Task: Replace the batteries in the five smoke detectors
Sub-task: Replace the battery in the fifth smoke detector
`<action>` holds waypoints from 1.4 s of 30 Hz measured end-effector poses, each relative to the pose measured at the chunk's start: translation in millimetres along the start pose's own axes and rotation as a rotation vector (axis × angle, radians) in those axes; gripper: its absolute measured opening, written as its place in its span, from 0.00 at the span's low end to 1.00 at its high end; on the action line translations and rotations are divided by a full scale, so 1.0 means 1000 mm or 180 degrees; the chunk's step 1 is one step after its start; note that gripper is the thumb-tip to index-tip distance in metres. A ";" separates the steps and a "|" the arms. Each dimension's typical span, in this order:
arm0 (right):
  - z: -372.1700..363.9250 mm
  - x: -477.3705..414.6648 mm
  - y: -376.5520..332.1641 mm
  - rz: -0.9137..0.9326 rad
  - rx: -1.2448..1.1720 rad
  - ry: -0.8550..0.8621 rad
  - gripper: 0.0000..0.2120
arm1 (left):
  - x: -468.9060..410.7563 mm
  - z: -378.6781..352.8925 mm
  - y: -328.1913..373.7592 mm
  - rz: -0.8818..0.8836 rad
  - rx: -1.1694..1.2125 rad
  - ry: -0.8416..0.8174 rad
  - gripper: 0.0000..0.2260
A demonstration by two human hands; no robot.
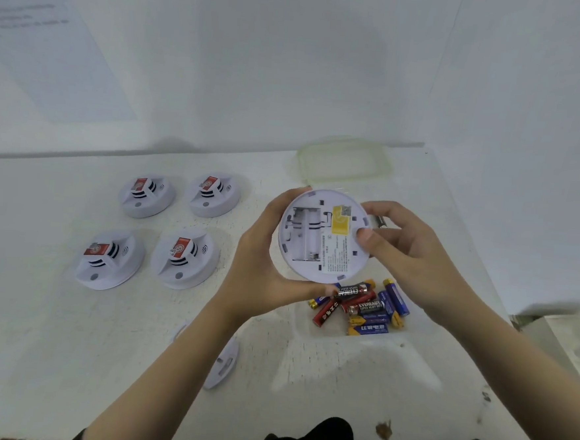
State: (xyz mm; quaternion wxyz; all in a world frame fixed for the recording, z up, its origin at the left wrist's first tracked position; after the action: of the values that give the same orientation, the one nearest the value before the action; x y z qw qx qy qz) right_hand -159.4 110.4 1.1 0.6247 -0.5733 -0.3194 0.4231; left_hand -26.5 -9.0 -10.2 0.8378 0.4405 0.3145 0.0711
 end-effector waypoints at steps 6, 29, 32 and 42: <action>0.005 -0.001 0.002 0.0010 0.0209 -0.0108 0.09 | -0.003 -0.007 -0.013 0.0177 0.0193 -0.0377 0.55; 0.035 -0.097 0.020 0.0120 0.4947 -0.0104 0.09 | -0.019 0.013 -0.032 0.0262 -0.0302 0.0125 0.45; 0.025 -0.104 0.022 -0.0113 0.5453 -0.0382 0.09 | -0.023 0.014 -0.035 0.0268 -0.0279 0.0108 0.46; 0.019 -0.110 0.027 -0.0346 0.4902 -0.0618 0.04 | -0.031 0.017 -0.043 0.0209 -0.0280 0.0069 0.46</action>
State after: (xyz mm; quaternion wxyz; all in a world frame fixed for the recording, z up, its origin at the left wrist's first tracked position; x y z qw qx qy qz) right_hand -228.5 19.9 -13.6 0.8360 0.0783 -0.0164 0.5429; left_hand -48.0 -59.0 -22.0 0.8502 0.4125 0.3056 0.1172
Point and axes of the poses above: each hand's wrist, its own x-axis away from the middle knuckle, its own z-axis out of the back of the hand, y = z × x, the point moved 4 cm from there along -x, towards the middle knuckle, and after that the axes turned 2 degrees about -y, right-handed, at the moved point
